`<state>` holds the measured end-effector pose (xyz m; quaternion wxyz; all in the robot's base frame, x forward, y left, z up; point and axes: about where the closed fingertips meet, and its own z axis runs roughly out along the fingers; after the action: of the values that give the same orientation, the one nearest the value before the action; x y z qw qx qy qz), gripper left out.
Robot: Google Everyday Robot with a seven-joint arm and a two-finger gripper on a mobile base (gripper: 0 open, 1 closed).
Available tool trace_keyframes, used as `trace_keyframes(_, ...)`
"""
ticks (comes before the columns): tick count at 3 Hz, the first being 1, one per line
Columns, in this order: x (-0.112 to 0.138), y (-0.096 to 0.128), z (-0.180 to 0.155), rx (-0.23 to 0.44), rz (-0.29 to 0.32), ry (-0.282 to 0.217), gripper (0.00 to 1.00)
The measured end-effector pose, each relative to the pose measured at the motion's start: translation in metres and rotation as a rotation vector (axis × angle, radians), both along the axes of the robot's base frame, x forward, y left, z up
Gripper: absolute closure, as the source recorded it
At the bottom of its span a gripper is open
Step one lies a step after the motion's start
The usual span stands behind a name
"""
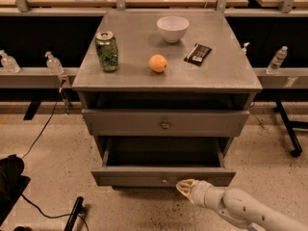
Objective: Close middle drawer
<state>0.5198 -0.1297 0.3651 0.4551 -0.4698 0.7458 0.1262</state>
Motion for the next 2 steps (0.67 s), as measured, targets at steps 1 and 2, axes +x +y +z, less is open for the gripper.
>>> trace_keyframes(1,0.0348,0.0004,0.0196,-0.009,0.025,-0.037,1.00)
trace_keyframes(2,0.0411,0.0016,0.0250,-0.011,0.032,-0.048,1.00)
